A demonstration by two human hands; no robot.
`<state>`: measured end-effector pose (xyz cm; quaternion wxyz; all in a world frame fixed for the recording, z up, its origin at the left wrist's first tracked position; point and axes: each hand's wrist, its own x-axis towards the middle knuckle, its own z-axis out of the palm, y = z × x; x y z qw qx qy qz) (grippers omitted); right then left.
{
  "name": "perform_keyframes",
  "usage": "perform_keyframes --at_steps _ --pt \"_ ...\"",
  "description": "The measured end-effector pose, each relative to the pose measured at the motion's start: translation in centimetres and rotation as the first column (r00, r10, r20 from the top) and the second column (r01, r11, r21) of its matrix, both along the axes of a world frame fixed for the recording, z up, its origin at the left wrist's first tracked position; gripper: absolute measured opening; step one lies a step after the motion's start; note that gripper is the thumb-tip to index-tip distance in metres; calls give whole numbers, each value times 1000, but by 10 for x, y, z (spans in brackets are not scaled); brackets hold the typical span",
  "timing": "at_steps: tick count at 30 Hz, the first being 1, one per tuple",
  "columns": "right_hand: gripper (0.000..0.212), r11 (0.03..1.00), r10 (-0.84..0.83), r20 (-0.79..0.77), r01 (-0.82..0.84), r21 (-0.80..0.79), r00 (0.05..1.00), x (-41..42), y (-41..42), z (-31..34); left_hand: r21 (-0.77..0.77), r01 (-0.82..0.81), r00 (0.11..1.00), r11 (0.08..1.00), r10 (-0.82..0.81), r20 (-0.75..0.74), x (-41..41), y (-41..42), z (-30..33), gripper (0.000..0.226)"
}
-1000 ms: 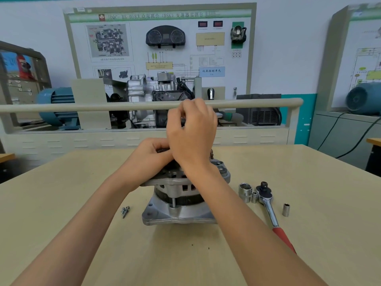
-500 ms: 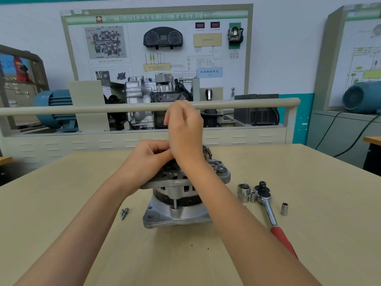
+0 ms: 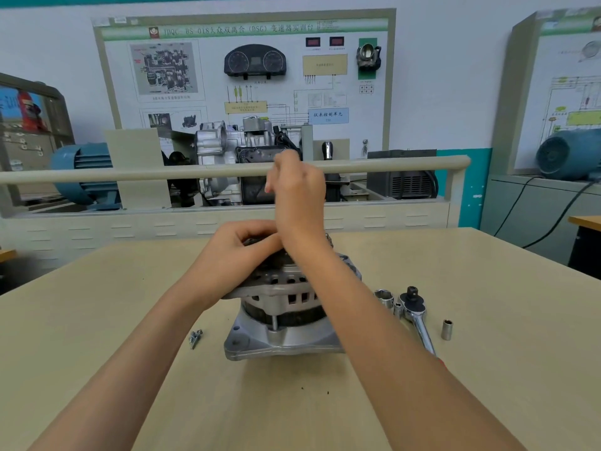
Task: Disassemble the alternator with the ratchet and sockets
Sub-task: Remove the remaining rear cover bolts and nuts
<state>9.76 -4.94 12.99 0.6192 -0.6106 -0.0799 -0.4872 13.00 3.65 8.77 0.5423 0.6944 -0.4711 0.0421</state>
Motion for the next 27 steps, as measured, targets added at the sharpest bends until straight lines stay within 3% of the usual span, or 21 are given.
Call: perform_keyframes --at_steps 2,4,6,7,9,10,11,13,14,15,16,17,19,21,22,24,27 --pt "56 948 303 -23 -299 112 953 3 -11 5 -6 35 999 999 -35 -36 3 1 0 25" --pt "59 824 546 -10 -534 189 838 5 -16 8 -21 38 998 999 -40 -57 7 2 -2 20" --pt "58 784 597 -11 -580 224 802 6 -15 8 -29 48 997 998 -50 -60 8 3 -2 17" --pt "57 821 546 -16 -532 207 837 6 -13 7 -32 53 997 998 -55 -60 7 3 -2 17" --pt "49 948 306 -7 -304 93 952 4 -4 0 -30 32 998 999 -33 -54 7 3 -2 22" --pt "42 997 70 8 -70 -44 997 2 1 -7 -27 -8 999 1000 7 -41 8 3 -3 30" --pt "32 949 -222 51 228 -219 974 1 6 -15 -29 -62 998 998 61 -28 9 3 -3 35" --pt "15 579 -688 145 658 -481 711 2 16 -27 -41 -132 991 990 132 1 14 2 -3 34" --pt "16 441 -790 155 726 -528 593 3 19 -29 -43 -129 991 991 130 26 16 2 -3 31" --pt "19 390 -829 153 751 -534 539 3 22 -29 -43 -115 991 992 117 57 17 1 -3 27" --pt "20 402 -827 149 755 -518 542 3 23 -28 -49 -103 991 993 107 85 18 1 -2 23" --pt "20 460 -793 149 740 -490 591 3 23 -26 -57 -101 990 993 106 94 18 0 -1 20" --pt "20 681 -622 163 632 -370 766 1 20 -19 -28 -122 990 992 124 74 16 0 -3 36" --pt "33 905 -355 116 373 -207 927 1 15 -10 28 -87 995 996 86 40 10 1 -4 49" --pt "38 971 -208 70 215 -105 975 1 14 -5 39 -58 998 998 57 22 9 1 -3 51" --pt "44 995 67 -25 -65 79 997 4 6 5 33 9 1000 999 -9 -13 6 1 -2 40" --pt "44 885 420 -39 -399 240 907 7 -6 11 1 42 997 999 -42 -66 8 2 -2 19"
